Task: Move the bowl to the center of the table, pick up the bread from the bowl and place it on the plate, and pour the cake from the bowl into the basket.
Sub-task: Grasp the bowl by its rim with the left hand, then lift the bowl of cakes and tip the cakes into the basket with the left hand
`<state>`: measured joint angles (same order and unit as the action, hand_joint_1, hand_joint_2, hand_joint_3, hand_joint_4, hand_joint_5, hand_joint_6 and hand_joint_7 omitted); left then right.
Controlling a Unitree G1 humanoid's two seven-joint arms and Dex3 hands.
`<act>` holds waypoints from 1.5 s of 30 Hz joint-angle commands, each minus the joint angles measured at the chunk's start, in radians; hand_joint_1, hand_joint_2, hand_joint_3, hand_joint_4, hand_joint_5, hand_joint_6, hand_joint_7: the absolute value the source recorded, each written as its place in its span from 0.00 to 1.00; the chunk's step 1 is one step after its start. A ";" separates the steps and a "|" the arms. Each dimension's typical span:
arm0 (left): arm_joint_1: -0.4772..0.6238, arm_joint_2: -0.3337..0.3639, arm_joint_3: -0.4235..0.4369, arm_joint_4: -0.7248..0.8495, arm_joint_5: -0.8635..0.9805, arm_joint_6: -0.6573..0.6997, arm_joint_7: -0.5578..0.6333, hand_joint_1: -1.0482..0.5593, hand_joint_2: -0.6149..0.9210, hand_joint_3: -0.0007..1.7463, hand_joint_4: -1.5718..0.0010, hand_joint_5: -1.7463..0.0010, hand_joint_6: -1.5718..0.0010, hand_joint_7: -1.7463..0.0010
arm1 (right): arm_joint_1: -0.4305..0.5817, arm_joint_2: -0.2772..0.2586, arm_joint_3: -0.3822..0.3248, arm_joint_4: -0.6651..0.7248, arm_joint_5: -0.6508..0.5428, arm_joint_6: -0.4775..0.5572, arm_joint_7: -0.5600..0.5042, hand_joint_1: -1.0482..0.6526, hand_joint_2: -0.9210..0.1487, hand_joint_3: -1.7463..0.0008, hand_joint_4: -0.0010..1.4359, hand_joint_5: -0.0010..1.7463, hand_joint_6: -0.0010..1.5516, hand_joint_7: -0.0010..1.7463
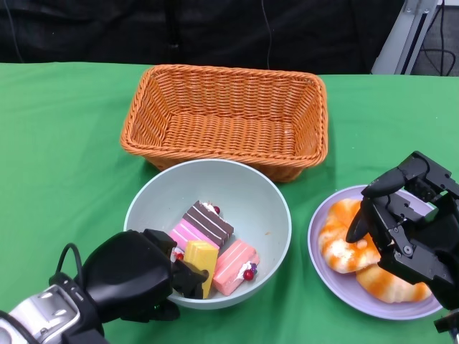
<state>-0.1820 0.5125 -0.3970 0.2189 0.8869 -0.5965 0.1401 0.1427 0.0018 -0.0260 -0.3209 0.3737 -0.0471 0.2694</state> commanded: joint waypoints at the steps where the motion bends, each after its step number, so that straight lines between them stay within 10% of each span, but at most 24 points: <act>1: -0.024 -0.005 -0.009 0.078 -0.012 -0.061 0.086 0.51 1.00 0.04 0.62 0.01 0.69 0.04 | 0.006 -0.004 -0.004 -0.005 -0.005 -0.013 -0.003 0.54 0.24 0.52 0.50 0.92 0.43 0.71; 9: -0.075 -0.008 -0.011 0.205 -0.011 -0.239 0.284 0.50 1.00 0.06 0.58 0.00 0.69 0.00 | 0.010 -0.005 -0.003 -0.010 -0.011 -0.009 -0.005 0.55 0.24 0.50 0.50 0.91 0.43 0.71; 20: -0.098 0.009 0.024 0.262 -0.021 -0.429 0.423 0.49 1.00 0.15 0.53 0.00 0.51 0.32 | 0.015 0.001 0.002 -0.011 -0.019 -0.012 -0.010 0.55 0.26 0.48 0.50 0.91 0.43 0.71; 28: -0.059 -0.003 0.137 0.195 -0.071 -0.531 0.500 0.48 1.00 0.19 0.51 0.00 0.52 0.28 | 0.023 0.008 0.006 -0.012 -0.012 -0.015 -0.006 0.54 0.24 0.50 0.50 0.91 0.43 0.70; 31: -0.051 -0.020 0.171 0.182 -0.121 -0.555 0.482 0.48 1.00 0.21 0.50 0.00 0.53 0.27 | 0.024 0.009 0.005 -0.013 -0.006 -0.010 -0.005 0.54 0.22 0.51 0.50 0.90 0.43 0.70; 37: -0.058 -0.059 0.163 0.173 -0.388 -0.578 0.339 0.49 0.78 0.61 0.46 0.00 0.53 0.19 | 0.022 0.008 0.005 -0.011 -0.017 -0.007 -0.016 0.53 0.22 0.54 0.51 0.90 0.44 0.70; 45: -0.120 -0.138 0.163 0.161 -0.691 -0.497 0.101 0.50 0.74 0.67 0.46 0.00 0.52 0.11 | 0.018 0.007 0.008 -0.004 -0.027 -0.006 -0.018 0.53 0.23 0.54 0.51 0.91 0.44 0.71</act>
<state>-0.2598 0.3847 -0.2472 0.3969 0.2624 -1.1067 0.2636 0.1628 0.0107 -0.0193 -0.3229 0.3491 -0.0526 0.2588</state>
